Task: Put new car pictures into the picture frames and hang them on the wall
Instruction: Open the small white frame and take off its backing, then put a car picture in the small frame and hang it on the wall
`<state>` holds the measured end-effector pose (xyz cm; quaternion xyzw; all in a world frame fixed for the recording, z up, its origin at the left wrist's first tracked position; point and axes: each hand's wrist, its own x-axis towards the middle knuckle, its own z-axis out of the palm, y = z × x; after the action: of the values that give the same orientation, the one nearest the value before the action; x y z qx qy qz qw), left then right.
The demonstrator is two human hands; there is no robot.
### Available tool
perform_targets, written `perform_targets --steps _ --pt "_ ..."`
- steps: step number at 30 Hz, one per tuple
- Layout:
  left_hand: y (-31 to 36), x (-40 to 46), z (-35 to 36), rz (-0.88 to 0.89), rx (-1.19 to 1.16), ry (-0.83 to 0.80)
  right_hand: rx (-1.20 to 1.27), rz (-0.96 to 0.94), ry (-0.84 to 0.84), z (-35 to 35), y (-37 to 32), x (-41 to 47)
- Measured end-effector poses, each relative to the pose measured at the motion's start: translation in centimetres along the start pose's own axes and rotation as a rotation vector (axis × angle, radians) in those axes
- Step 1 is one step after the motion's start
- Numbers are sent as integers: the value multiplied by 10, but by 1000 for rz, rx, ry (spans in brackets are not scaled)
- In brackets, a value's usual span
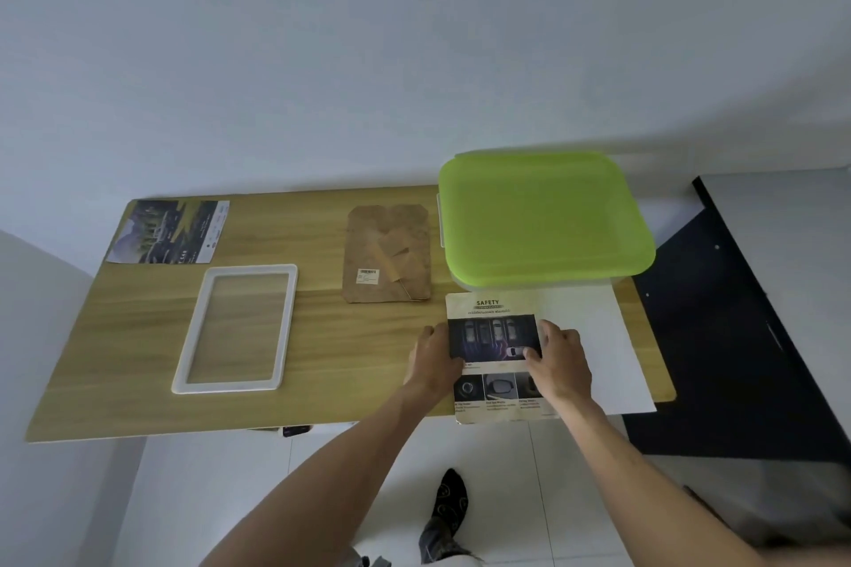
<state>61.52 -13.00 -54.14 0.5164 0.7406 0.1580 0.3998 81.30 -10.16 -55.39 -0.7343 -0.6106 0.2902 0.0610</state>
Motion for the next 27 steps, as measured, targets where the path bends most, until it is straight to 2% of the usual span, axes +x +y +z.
perform_targets --steps 6,14,16,20,27 --pt "4 2 8 47 148 -40 -66 -31 8 5 4 1" --pt "1 3 10 59 137 -32 -45 -82 27 2 8 2" --pt "-1 0 5 85 139 -38 -43 -160 88 1 6 -1" --pt "-19 -8 -14 153 209 12 -72 -466 168 10 -6 -4" --pt "-60 -17 -80 85 219 158 -17 -689 86 32 -84 -6"
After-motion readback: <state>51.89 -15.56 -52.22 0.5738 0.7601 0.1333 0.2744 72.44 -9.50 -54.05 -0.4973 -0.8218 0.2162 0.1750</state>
